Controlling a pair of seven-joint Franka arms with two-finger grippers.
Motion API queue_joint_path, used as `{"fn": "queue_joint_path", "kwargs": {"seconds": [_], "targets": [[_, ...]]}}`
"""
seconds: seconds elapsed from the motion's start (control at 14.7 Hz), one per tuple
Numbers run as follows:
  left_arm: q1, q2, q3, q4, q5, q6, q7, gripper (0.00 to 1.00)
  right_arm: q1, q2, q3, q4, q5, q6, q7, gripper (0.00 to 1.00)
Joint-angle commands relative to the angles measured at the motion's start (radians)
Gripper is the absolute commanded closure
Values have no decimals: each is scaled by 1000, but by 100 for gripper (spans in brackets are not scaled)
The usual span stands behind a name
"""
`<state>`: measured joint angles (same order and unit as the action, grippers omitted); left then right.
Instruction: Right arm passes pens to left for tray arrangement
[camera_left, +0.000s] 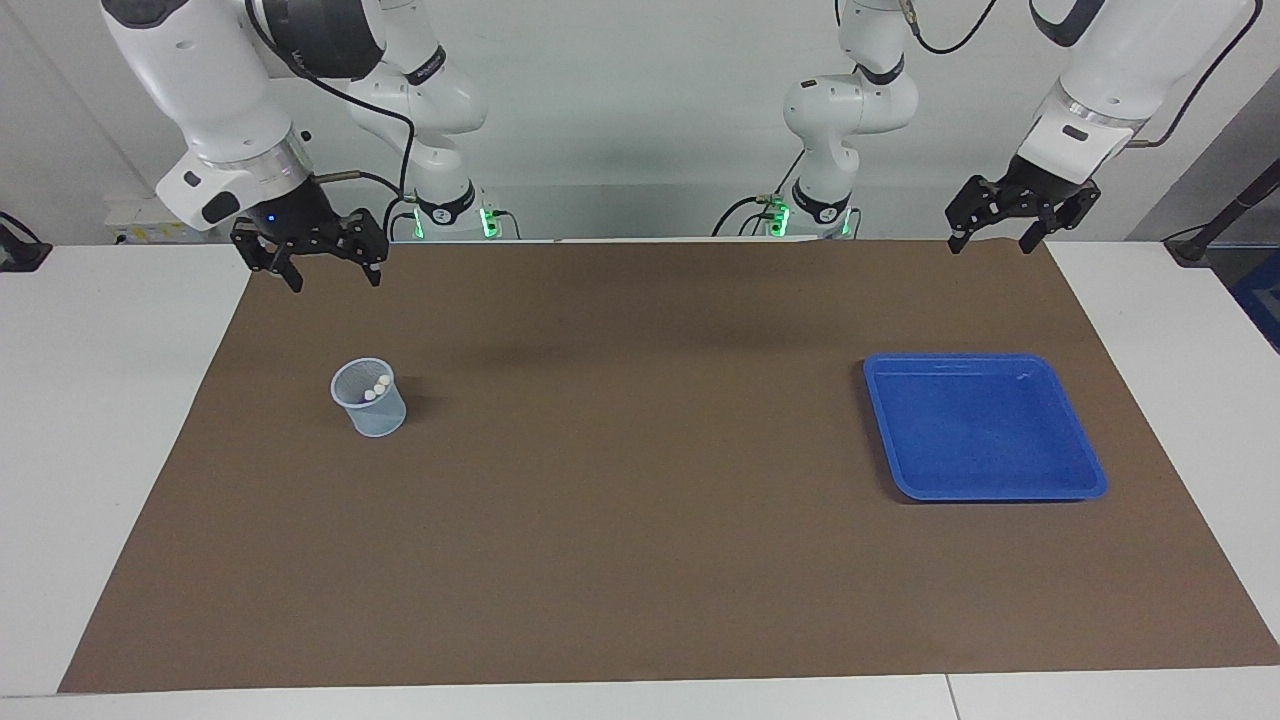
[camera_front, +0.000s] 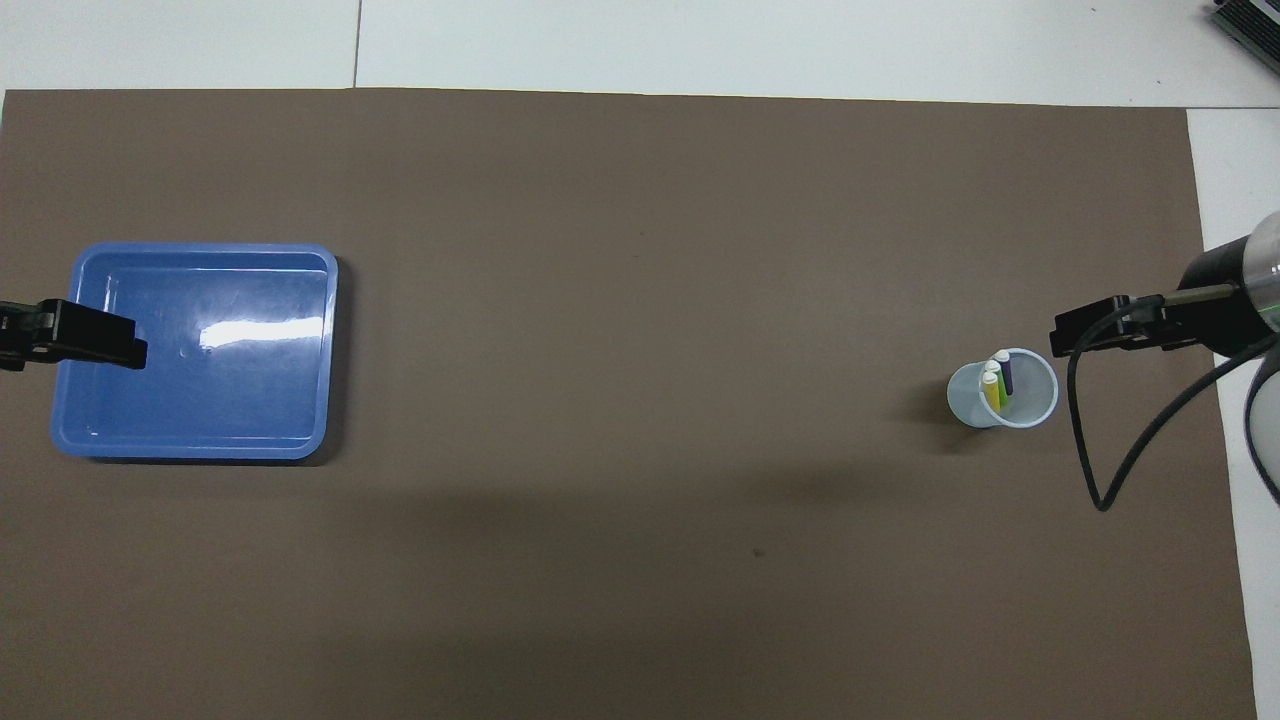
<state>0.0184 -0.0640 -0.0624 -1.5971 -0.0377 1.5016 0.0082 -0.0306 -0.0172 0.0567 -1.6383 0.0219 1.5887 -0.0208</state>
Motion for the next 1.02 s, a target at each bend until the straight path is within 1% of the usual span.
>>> {"fn": "queue_joint_path", "kwargs": {"seconds": [0.0,0.48,0.61,0.75,0.95], "targets": [[-6,0,6,16,1,-18,1,0,-8,5,9,14,18,-10,19,0],[-3,0,6,16,-1,-14,1,0,-6,-1,9,3,18,-3,10,0],[-3,0,6,16,-1,-14,1,0,-5,-18,11,-20,20,-4,5,0],[-3,0,6,16,-1,-12,1,0,-3,-21,12,-26,21,17,7,0],[-3,1,6,16,-1,-11,1,0,6,-21,14,-26,20,19,2,0]]}}
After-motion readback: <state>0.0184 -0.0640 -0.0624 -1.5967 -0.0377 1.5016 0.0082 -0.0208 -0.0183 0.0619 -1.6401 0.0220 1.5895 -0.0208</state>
